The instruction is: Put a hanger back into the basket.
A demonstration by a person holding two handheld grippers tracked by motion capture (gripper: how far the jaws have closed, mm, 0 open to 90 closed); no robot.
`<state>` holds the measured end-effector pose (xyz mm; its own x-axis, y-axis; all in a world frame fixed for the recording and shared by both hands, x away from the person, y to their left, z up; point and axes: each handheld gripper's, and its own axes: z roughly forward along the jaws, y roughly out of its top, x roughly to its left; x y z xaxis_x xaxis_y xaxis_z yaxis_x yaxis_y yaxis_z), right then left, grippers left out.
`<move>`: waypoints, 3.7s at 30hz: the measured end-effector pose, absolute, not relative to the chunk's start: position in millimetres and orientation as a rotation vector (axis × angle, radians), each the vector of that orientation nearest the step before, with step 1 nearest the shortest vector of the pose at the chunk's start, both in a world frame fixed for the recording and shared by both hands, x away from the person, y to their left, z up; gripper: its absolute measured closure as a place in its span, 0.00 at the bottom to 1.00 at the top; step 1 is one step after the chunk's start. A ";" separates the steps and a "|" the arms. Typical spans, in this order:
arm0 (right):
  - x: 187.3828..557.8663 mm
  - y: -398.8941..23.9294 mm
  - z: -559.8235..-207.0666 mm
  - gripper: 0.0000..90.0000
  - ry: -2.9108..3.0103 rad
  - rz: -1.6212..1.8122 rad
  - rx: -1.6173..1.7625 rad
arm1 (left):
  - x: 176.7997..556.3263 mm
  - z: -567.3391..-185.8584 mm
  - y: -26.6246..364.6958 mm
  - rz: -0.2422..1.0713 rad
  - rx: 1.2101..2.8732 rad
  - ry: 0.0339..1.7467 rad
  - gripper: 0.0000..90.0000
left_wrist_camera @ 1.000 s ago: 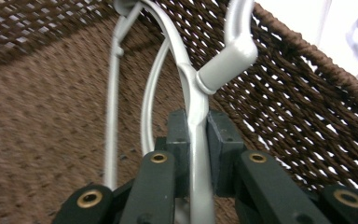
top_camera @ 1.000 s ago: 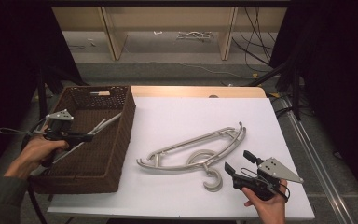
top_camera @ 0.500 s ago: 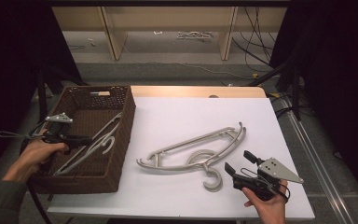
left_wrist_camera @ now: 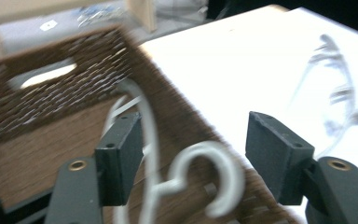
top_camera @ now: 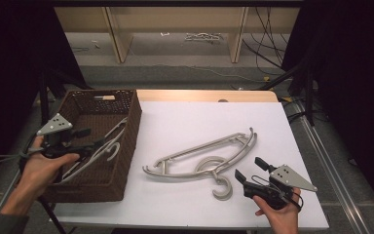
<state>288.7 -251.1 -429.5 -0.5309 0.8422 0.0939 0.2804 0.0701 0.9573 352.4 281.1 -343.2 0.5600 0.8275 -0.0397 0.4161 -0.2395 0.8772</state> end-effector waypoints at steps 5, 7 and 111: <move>287.9 -250.7 -428.8 0.21 1.864 1.480 1.106 | 335.4 -342.1 241.3 0.538 1.819 0.961 0.35; 287.7 -250.8 -428.7 0.22 1.863 1.479 1.108 | 330.3 -342.5 226.2 0.524 1.809 0.926 0.35; 283.4 -249.6 -426.8 0.21 1.878 1.475 1.051 | 386.6 -476.8 -6.8 0.277 2.364 0.329 0.48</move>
<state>283.4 -249.6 -426.8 -0.5596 0.8267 0.0586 0.2529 0.1030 0.9620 386.6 -6.8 -476.8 0.9444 0.3116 0.1049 0.1566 -0.7067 0.6900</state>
